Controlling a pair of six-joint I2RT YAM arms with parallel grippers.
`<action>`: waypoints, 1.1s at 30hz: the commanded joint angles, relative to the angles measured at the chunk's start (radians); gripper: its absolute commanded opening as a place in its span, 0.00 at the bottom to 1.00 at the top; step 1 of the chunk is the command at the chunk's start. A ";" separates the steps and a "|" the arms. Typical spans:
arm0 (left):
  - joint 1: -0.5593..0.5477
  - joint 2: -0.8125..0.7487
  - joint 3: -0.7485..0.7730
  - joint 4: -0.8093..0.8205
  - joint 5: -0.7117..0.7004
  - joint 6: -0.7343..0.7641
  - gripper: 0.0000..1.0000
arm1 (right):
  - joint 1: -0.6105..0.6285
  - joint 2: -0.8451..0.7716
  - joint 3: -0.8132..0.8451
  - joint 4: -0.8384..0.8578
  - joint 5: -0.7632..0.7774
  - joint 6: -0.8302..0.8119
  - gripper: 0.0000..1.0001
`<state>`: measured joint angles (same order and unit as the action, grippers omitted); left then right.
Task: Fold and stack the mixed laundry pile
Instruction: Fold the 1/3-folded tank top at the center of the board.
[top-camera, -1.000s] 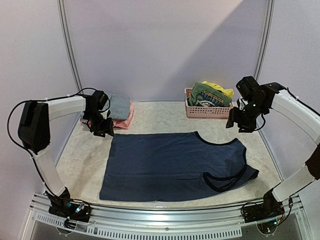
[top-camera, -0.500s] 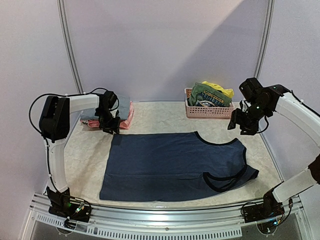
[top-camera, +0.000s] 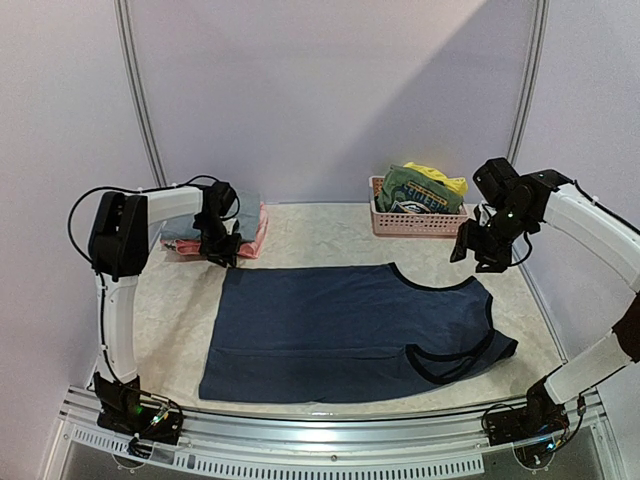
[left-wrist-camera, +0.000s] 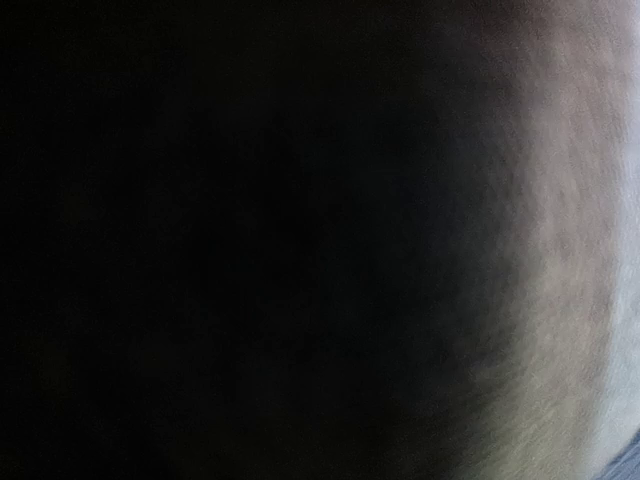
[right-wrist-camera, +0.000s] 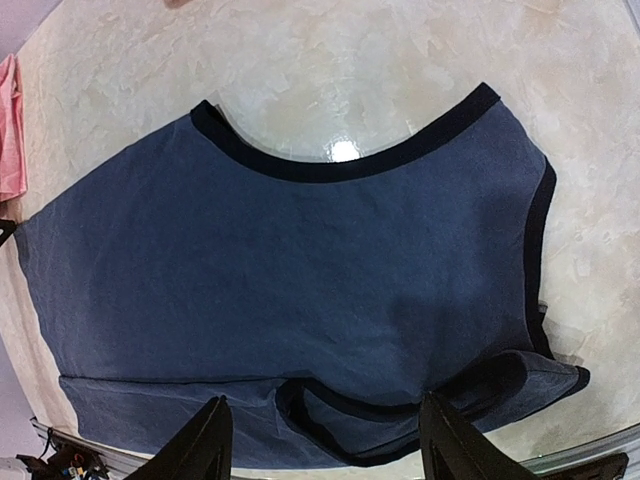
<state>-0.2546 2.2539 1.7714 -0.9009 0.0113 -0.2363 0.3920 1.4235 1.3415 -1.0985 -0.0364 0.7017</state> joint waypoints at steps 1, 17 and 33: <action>0.011 0.028 0.012 -0.020 -0.003 0.013 0.25 | -0.004 0.021 0.021 0.008 -0.003 -0.004 0.64; 0.011 0.038 -0.032 0.027 0.036 -0.011 0.01 | -0.003 0.046 0.047 0.000 0.005 -0.018 0.65; 0.002 -0.126 -0.067 0.042 0.078 -0.017 0.00 | -0.128 0.228 0.164 -0.013 -0.029 -0.007 0.66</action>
<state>-0.2543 2.2097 1.7149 -0.8551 0.0612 -0.2512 0.3046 1.5829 1.4673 -1.0992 -0.0425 0.6914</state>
